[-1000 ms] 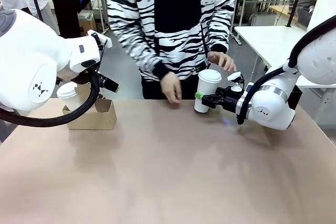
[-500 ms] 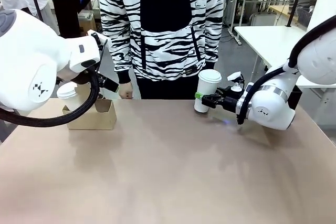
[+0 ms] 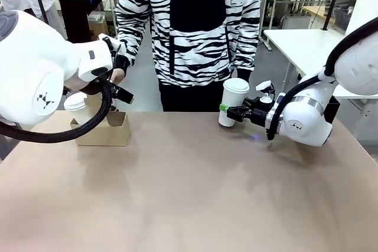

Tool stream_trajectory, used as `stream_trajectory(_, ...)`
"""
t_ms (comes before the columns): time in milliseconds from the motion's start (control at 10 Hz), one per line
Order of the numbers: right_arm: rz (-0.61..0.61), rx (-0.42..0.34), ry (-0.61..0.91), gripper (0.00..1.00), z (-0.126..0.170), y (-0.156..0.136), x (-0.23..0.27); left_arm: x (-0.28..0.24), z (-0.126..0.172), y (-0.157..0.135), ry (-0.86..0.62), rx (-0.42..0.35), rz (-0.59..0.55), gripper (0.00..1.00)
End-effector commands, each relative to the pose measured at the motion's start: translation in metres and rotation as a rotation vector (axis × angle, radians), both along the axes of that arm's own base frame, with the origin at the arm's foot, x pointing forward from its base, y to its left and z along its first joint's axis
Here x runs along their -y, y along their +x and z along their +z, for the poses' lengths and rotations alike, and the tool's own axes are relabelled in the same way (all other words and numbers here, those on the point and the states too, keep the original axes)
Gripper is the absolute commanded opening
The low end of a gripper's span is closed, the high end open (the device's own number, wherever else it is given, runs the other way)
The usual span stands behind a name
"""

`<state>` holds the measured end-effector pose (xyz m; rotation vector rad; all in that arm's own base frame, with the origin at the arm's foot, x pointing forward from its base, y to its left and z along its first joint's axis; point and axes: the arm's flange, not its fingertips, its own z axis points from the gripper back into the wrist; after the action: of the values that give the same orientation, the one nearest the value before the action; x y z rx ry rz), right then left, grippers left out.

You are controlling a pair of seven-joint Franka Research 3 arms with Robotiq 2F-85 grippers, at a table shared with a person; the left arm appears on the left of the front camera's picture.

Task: Pour a drink into a cup and package it in a carrier.
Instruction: When a person places the Paper Cup Lid on the 600 ml Paper Cup , lift the 600 ml Paper Cup.

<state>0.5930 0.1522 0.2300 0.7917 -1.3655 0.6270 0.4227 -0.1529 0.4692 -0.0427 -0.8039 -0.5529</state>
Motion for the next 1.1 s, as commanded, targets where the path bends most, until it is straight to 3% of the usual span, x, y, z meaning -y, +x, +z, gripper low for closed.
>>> stream_trajectory(0,0.017,0.015,-0.035,0.81,0.034,-0.003,0.014,-0.001,0.002,-0.001,-0.003,0.004,0.001,1.00)
stream_trajectory(200,0.018,0.045,-0.100,0.81,0.128,-0.011,0.043,-0.001,0.002,-0.001,-0.003,0.004,0.001,1.00)
stream_trajectory(500,0.045,0.068,-0.104,0.81,0.231,-0.034,0.076,-0.001,0.002,-0.001,-0.003,0.004,0.001,1.00)
stream_trajectory(700,0.063,0.094,-0.072,0.81,0.290,-0.060,0.083,-0.001,0.002,-0.001,-0.003,0.004,0.001,1.00)
stream_trajectory(1000,0.082,0.104,-0.069,0.81,0.334,-0.082,0.077,-0.001,0.002,-0.001,-0.003,0.004,0.001,1.00)
